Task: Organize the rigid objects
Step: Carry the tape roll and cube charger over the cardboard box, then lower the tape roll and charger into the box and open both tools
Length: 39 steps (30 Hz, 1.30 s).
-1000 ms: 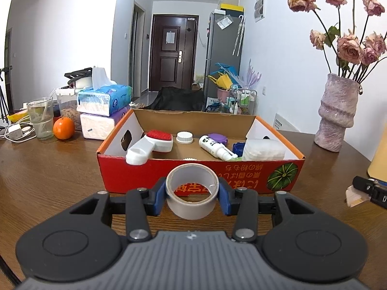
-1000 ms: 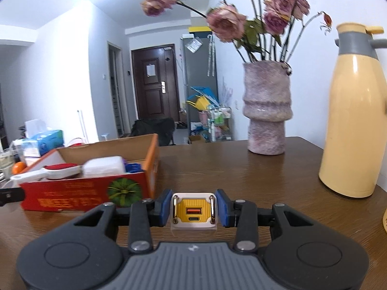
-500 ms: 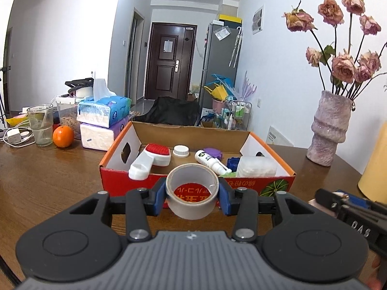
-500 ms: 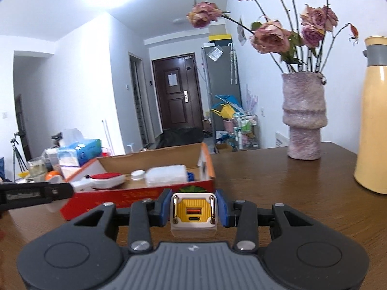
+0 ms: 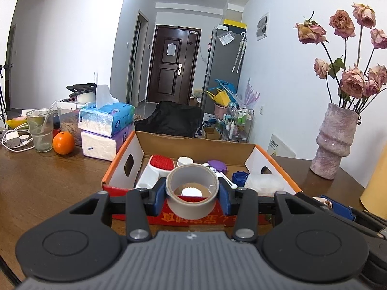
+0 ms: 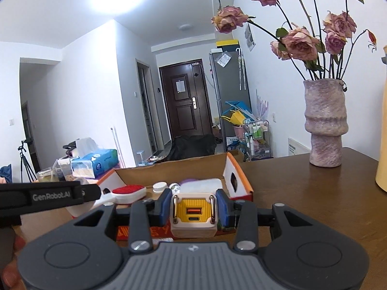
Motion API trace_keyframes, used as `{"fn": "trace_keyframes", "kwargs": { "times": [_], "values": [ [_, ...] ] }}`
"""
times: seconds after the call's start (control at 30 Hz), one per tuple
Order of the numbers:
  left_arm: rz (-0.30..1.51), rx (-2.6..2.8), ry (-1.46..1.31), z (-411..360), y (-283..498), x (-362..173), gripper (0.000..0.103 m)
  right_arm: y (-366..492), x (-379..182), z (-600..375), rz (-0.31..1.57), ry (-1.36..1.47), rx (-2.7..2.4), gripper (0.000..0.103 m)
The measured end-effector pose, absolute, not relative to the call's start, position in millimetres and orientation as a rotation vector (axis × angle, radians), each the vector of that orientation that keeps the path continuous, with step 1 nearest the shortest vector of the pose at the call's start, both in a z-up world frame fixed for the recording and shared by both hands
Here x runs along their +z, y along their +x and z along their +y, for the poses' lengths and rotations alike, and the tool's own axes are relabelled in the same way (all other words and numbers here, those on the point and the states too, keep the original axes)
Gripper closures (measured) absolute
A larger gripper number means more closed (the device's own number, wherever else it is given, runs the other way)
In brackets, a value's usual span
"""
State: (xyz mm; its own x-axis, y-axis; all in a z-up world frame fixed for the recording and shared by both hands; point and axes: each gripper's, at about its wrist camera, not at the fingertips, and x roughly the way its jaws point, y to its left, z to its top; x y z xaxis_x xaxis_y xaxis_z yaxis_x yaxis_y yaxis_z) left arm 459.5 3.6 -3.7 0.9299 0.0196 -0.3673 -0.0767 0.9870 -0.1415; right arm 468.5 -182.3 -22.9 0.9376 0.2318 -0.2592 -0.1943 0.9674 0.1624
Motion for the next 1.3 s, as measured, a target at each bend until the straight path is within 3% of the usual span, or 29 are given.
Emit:
{"fn": "trace_keyframes", "kwargs": {
  "times": [1.3],
  "values": [
    [0.356,0.113,-0.098,16,580,10,0.059,596,-14,-143,0.24,0.056,0.246,0.065]
  ]
}}
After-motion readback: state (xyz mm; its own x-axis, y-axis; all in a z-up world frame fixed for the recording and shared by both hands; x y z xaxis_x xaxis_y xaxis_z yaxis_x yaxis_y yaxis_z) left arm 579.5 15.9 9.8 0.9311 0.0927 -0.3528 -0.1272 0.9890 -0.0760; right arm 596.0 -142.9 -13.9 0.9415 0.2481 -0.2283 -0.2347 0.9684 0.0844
